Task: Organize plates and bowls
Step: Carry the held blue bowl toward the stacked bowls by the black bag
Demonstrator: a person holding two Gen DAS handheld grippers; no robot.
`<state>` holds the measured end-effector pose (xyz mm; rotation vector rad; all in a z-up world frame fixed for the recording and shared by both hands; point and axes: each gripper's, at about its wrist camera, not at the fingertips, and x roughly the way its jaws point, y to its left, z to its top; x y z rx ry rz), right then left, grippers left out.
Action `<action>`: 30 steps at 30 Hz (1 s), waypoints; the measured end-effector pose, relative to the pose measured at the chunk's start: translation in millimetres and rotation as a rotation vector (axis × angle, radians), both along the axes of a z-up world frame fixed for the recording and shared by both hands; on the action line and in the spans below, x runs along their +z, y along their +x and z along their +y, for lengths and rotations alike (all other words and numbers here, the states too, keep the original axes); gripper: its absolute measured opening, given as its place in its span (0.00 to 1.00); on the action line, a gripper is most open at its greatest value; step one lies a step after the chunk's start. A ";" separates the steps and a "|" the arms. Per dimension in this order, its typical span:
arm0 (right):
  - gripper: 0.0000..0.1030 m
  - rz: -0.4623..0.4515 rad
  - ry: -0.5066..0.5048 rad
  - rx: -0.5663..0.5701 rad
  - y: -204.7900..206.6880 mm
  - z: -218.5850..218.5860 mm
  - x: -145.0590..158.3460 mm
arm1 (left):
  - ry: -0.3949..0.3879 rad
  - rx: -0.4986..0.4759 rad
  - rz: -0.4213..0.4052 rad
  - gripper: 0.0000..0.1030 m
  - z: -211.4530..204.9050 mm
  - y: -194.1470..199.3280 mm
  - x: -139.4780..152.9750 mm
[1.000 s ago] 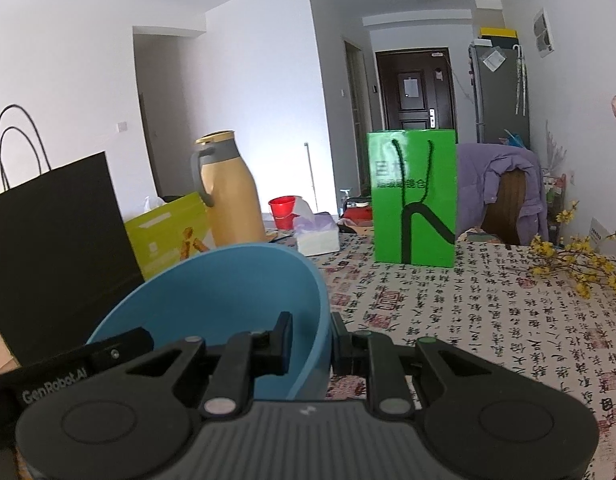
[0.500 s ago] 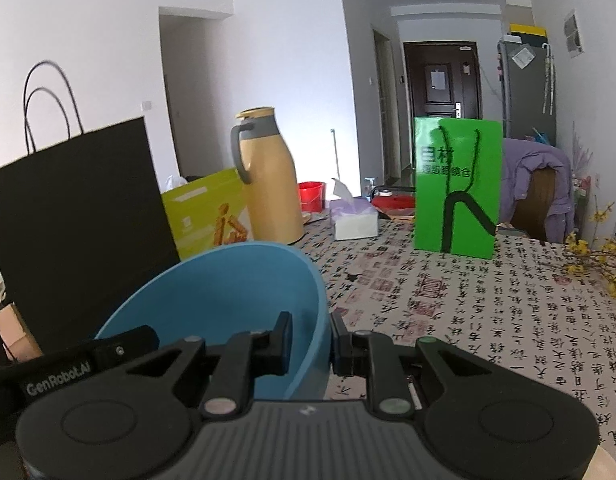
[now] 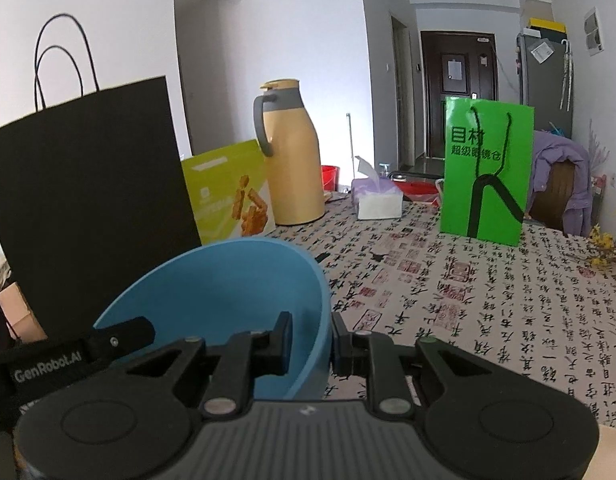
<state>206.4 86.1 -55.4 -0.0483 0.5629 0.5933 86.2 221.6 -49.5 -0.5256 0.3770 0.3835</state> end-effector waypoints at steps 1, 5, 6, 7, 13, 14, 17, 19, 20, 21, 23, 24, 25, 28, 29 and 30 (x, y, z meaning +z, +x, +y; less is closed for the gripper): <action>0.18 0.002 -0.001 0.002 0.2 1.5 -1.8 | -0.003 0.001 0.003 0.16 1.3 0.4 -1.6; 0.18 0.008 -0.004 0.007 1.9 5.7 -7.3 | -0.023 0.002 0.007 0.16 7.5 1.3 -7.1; 0.18 0.010 -0.006 0.009 2.3 6.7 -8.9 | -0.022 0.003 0.008 0.16 8.2 1.6 -7.9; 0.18 0.011 -0.008 0.010 2.4 7.8 -10.5 | -0.019 0.004 0.010 0.16 8.8 2.0 -8.6; 0.18 0.022 -0.015 0.019 3.5 10.8 -18.2 | -0.006 0.011 0.016 0.16 10.4 2.1 -10.5; 0.18 0.024 -0.015 0.020 3.7 11.3 -19.1 | -0.005 0.010 0.018 0.16 11.3 2.3 -11.6; 0.18 0.027 -0.016 0.023 4.4 12.6 -21.5 | -0.007 0.011 0.023 0.16 12.4 2.2 -12.6; 0.18 0.029 -0.014 0.027 4.3 12.8 -22.6 | -0.006 0.014 0.025 0.16 12.4 2.4 -13.0; 0.18 0.030 -0.014 0.030 4.2 13.0 -23.0 | -0.005 0.016 0.025 0.16 12.5 1.9 -13.3; 0.18 0.030 -0.015 0.031 4.1 13.3 -23.6 | -0.003 0.017 0.024 0.16 12.4 1.7 -13.4; 0.18 0.031 -0.015 0.035 4.6 13.6 -25.1 | 0.001 0.022 0.025 0.16 12.7 0.9 -13.7; 0.18 0.032 -0.016 0.037 5.4 14.2 -25.8 | 0.001 0.024 0.025 0.16 13.2 0.5 -14.0; 0.18 0.031 -0.018 0.039 5.5 14.9 -26.5 | -0.002 0.025 0.027 0.16 13.4 -0.2 -14.4; 0.18 0.021 -0.022 0.043 5.1 16.6 -27.9 | -0.014 0.025 0.033 0.16 14.7 -1.0 -15.5; 0.18 0.018 -0.024 0.043 4.9 17.3 -28.5 | -0.013 0.027 0.035 0.16 14.9 -1.1 -16.0; 0.18 0.014 -0.027 0.044 4.0 17.9 -29.2 | -0.009 0.028 0.036 0.16 14.7 -1.1 -16.1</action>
